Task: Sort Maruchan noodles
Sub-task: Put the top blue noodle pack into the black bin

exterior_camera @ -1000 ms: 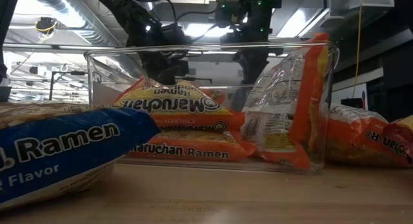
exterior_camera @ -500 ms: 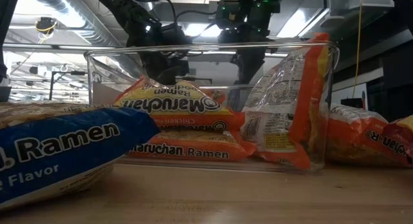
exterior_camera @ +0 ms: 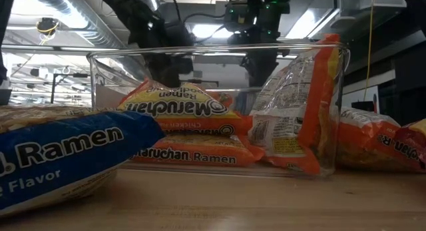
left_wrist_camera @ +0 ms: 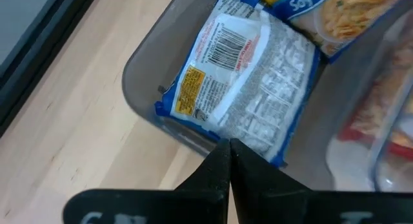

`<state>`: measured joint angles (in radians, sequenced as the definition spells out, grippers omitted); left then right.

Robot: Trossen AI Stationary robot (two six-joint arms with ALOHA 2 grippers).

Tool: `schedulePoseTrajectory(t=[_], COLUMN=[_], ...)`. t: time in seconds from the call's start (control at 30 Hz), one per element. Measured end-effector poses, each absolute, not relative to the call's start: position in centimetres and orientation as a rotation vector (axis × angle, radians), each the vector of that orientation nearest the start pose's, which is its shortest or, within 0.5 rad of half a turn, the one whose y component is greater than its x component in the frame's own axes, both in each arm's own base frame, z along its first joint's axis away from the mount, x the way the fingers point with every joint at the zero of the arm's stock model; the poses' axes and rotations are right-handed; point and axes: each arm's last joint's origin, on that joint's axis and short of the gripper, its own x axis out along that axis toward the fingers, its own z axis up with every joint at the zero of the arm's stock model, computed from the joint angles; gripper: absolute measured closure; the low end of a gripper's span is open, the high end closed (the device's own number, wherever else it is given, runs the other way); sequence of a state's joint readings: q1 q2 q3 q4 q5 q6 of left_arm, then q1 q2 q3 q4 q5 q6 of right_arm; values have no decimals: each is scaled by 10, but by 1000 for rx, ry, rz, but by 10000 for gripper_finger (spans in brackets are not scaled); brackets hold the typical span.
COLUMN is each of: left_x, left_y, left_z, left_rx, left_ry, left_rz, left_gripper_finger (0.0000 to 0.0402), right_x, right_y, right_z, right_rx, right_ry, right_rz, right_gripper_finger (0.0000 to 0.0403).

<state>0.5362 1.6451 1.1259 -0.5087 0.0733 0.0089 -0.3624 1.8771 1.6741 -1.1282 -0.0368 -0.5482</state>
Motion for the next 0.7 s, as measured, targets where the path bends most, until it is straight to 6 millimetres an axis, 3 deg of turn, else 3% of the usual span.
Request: schedulePoseTrajectory(t=[0.17, 0.4, 0.53, 0.7], left_x=[263, 202, 184, 186], left_y=[151, 97, 68, 45], left_z=[255, 313, 323, 316], left_rx=[-313, -304, -264, -235], left_ry=[935, 938, 988, 1099], left_rz=[428, 411, 344, 253], left_gripper_finger=[401, 385, 348, 287], right_x=[351, 345, 345, 345], right_y=[-131, -128, -127, -126], right_z=[271, 272, 273, 274], right_rx=[-200, -159, -149, -132], right_ry=[1337, 1355, 1343, 1332], right_rz=[93, 142, 161, 182], right_gripper_finger=[266, 265, 265, 265])
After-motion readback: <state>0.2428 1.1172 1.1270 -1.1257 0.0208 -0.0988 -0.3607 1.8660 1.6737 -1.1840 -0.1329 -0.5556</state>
